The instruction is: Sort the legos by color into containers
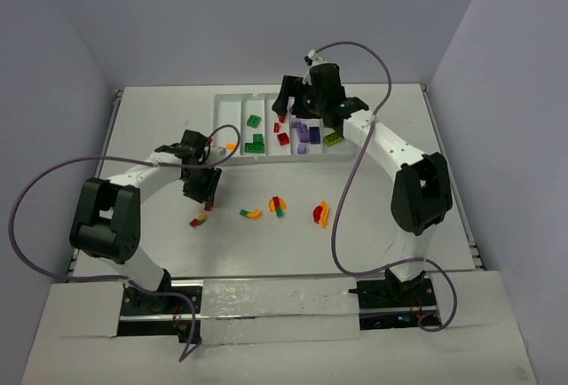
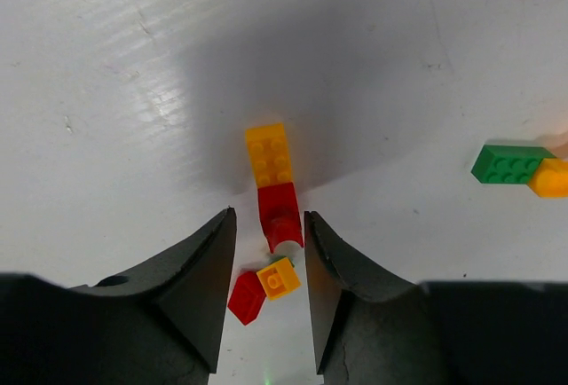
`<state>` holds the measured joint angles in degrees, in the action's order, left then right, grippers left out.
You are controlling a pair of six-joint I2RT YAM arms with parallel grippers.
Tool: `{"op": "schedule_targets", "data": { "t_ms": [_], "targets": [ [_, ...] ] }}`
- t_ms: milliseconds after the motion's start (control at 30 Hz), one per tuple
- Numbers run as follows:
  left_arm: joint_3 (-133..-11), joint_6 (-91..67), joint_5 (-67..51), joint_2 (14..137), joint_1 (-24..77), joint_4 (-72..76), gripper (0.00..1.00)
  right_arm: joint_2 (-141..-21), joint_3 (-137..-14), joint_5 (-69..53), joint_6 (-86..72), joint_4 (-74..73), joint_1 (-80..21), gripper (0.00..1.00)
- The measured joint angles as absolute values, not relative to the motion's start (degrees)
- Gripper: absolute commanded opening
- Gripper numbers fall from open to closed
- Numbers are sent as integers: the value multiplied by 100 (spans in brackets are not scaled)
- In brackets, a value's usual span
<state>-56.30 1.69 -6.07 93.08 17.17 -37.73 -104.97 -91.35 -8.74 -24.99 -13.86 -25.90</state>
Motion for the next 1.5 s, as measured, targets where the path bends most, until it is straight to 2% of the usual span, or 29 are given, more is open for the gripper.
{"op": "schedule_targets", "data": {
  "t_ms": [400,567,600,633,767,867,1067,1267,1500],
  "targets": [
    [-5651,167,-515,9401,1717,-3600,31,-10497,-9135,-995,-2304,-1530,-2574,89],
    [-5675,187,-529,9402,1718,-3571,15,-10484,-9133,-1027,-2175,-1611,-2561,89],
    [-5682,189,-545,9400,1717,-3574,5,-10478,-9133,-1047,-2131,-1633,-2557,89],
    [-5694,192,-577,9393,1717,-3578,1,-10471,-9133,-1078,-2083,-1654,-2553,89],
    [-5794,302,-1083,9197,1716,-3615,0,-10347,-8977,-1453,-1770,-1685,-2524,86],
    [-5915,429,-1894,8586,1715,-3638,0,-10133,-8636,-2060,-1519,-1677,-2489,85],
    [-6293,521,-3843,7394,1717,-3431,0,-9894,-8170,-4137,-1024,-1777,-2471,77],
    [-6401,480,-5194,7552,1717,-3302,0,-9582,-7667,-5744,-682,-1874,-2486,73],
    [-6401,334,-5867,7664,1717,-3268,0,-9397,-7651,-6425,-334,-2069,-2720,73]
  ]
}}
